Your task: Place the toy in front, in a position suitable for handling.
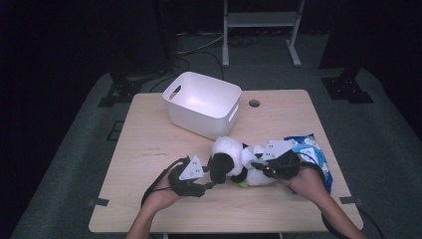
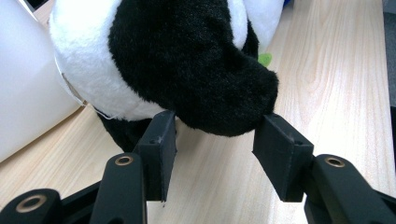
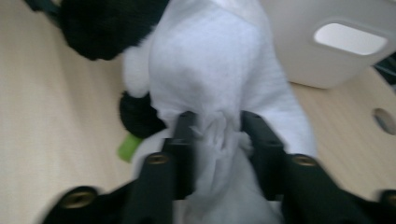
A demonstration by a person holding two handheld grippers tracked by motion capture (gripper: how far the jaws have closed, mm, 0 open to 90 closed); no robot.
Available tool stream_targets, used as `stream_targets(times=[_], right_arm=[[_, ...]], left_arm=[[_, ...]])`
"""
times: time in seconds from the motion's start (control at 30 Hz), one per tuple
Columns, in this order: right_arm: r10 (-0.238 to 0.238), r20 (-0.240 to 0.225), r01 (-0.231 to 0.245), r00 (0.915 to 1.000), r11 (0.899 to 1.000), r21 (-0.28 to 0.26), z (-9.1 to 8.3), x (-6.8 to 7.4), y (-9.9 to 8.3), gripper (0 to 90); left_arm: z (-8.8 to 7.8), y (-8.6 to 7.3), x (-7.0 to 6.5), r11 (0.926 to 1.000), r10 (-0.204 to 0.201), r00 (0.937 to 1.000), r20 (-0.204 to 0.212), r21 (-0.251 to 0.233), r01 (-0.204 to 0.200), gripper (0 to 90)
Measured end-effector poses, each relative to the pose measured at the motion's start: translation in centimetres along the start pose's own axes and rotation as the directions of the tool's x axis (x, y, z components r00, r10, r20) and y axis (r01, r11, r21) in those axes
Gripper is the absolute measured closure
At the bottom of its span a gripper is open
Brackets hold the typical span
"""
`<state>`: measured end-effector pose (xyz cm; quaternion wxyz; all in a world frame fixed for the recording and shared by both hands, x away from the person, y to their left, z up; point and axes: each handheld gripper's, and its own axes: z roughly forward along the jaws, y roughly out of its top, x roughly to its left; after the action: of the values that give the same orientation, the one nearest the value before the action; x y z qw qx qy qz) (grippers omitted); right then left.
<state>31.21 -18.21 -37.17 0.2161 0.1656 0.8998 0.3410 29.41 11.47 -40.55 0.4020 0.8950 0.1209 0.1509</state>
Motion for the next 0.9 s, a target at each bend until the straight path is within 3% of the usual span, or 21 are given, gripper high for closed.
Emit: stream_targets(times=[0.07, 0.27, 0.33, 0.5, 0.73, 0.9], right_arm=[[-0.018, 0.035, 0.017, 0.9992, 0.999, 0.029, 0.2, 0.0, 0.2, 47.4], [0.018, -0.017, -0.017, 0.9997, 0.999, 0.049, 0.5, -0.4, 0.1, 40.6], [0.048, -0.058, -0.045, 0.9971, 0.997, 0.06, 0.8, -0.5, 0.0, 33.4], [0.004, -0.07, 0.004, 0.9975, 0.992, 0.126, 1.2, 0.2, 0.6, 23.0], [-0.07, -0.025, 0.073, 0.9972, 0.982, 0.172, 2.6, 0.9, 0.1, 19.7], [-0.084, 0.004, 0.082, 0.9965, 0.986, 0.146, 3.3, 0.7, -0.5, 30.3]], left_arm=[[0.0, -0.1, 0.0, 1.0, 0.002, 1.0, 0.003, 0.007, -0.002, 47.6], [0.2, -0.1, 0.0, 0.9999, 0.002, 1.0, 0.001, 0.012, -0.002, 47.5], [0.2, -0.1, 0.0, 1.0, 0.002, 1.0, 0.001, 0.01, -0.002, 48.0], [0.1, 0.0, -0.1, 1.0, 0.006, 1.0, 0.004, 0.005, -0.006, 48.9], [0.0, 0.2, -0.1, 0.9999, 0.002, 1.0, 0.001, -0.01, -0.002, 49.5], [0.0, 0.1, 0.0, 0.9999, -0.008, 1.0, 0.0, -0.013, 0.008, 48.4]])
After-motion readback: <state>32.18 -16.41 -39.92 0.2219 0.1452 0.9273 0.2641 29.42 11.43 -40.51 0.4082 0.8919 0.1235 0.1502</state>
